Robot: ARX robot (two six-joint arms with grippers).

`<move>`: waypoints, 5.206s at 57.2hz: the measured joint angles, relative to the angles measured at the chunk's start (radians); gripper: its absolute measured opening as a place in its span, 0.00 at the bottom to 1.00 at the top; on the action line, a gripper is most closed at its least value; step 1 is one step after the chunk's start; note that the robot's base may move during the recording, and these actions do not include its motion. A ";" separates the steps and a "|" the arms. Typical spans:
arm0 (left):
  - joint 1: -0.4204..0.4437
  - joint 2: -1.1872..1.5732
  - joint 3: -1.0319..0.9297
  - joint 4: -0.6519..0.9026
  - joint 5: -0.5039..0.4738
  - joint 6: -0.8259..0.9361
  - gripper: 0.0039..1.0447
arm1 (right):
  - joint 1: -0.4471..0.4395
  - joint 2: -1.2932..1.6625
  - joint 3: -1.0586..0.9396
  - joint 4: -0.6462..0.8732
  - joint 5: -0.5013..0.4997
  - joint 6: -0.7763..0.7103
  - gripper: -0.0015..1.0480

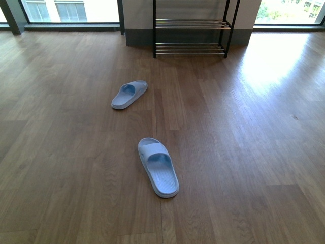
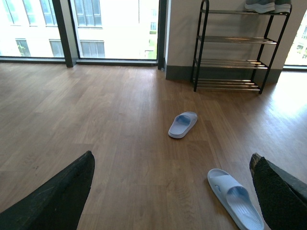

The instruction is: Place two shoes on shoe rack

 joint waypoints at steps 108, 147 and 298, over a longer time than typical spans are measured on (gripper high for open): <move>0.000 0.000 0.000 0.000 0.001 0.000 0.91 | -0.074 0.826 0.081 0.323 -0.058 -0.113 0.91; 0.000 0.000 0.000 0.000 0.001 0.000 0.91 | -0.117 2.612 0.516 1.090 -0.100 -0.449 0.91; 0.000 0.000 0.000 0.000 0.001 0.000 0.91 | -0.143 1.062 0.180 0.431 -0.028 0.105 0.01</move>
